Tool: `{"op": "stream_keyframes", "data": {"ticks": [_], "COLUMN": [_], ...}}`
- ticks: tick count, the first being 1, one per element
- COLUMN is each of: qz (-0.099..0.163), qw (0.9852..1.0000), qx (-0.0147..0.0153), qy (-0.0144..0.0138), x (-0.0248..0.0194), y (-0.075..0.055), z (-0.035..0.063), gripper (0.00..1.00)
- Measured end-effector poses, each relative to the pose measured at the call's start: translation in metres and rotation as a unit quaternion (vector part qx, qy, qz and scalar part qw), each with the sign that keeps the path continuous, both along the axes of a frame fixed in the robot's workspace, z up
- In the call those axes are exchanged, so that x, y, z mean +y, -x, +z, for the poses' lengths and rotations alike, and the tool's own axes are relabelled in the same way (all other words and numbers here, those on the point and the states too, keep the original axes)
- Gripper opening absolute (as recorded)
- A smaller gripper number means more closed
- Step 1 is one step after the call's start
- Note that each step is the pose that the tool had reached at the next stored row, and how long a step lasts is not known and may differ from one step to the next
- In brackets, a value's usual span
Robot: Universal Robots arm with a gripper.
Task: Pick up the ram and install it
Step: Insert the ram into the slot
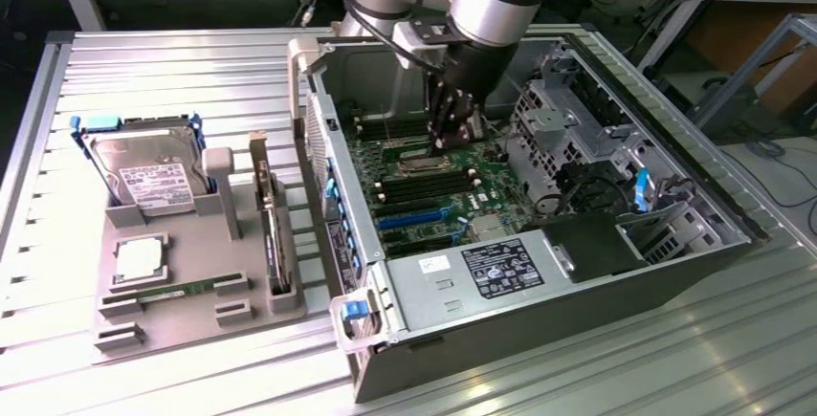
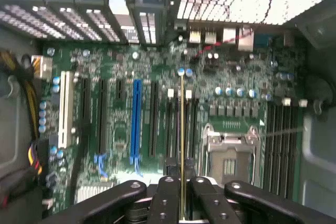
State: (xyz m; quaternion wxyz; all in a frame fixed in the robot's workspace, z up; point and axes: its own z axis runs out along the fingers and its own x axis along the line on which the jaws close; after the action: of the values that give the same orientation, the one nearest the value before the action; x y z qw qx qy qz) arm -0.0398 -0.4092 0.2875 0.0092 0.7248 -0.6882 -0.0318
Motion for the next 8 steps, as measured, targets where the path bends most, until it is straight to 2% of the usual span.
{"op": "stream_keyframes", "data": {"ticks": [2,4,6,8], "qz": [-0.003,-0.006,-0.029,-0.029], "qw": [1.0000,1.0000,0.9996,0.9996], "qx": [-0.0001,0.0000,0.0000,-0.0001], "qy": [-0.0001,0.0000,0.0000,-0.0001], "x": [0.0000,0.0000,0.0001,0.0001], "y": [-0.010,-0.010,-0.010,-0.010], "z": [-0.0089,-0.0097,-0.0102,-0.0148], "gripper": [0.14,0.14,0.14,0.14]}}
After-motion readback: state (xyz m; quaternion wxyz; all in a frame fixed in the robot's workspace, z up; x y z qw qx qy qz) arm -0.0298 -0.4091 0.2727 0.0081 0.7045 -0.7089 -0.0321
